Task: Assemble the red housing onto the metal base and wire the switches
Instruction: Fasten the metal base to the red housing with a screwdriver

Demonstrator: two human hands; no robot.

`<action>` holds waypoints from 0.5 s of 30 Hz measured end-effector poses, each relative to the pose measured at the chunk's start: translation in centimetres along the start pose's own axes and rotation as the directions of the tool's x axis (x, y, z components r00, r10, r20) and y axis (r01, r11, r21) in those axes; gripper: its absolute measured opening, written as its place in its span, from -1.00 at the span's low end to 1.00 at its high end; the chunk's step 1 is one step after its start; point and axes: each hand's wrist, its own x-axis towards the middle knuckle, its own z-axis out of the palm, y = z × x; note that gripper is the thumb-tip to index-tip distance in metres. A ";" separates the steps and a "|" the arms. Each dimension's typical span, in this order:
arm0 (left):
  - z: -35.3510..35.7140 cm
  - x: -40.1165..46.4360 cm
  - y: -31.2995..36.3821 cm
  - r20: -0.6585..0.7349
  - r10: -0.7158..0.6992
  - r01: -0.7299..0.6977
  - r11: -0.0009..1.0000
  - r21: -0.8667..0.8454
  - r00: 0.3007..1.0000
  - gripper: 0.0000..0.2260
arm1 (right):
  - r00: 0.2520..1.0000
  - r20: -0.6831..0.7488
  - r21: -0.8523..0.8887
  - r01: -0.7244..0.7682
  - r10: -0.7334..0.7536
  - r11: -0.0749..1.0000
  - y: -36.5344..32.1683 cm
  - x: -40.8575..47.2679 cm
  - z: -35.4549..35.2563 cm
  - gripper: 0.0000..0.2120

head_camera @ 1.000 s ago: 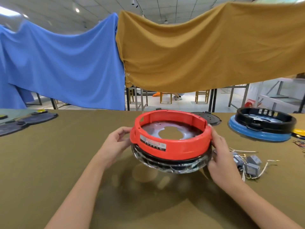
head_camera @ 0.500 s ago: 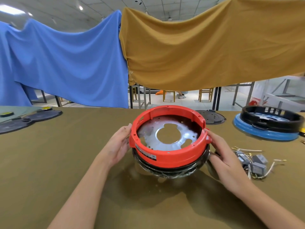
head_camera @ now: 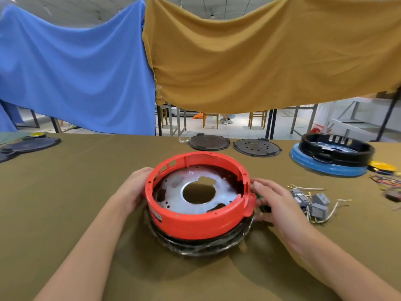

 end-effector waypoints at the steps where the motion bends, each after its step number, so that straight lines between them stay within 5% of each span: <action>1: 0.1 0.1 0.0 -0.015 0.023 -0.022 0.998 0.067 1.000 -0.87 | 1.000 0.023 -0.089 0.011 -0.009 0.996 0.2 -0.1 0.1 -0.76; 8: 0.1 -0.7 0.0 -0.013 0.104 -0.097 0.956 0.276 0.994 -0.64 | 0.992 0.071 -0.329 0.125 -0.108 0.936 0.7 0.4 0.0 -0.66; 15: 0.9 -1.1 0.5 0.138 0.001 -0.033 0.972 0.231 0.990 -0.62 | 0.990 0.086 -0.259 0.128 -0.110 0.957 0.6 0.5 0.1 -0.70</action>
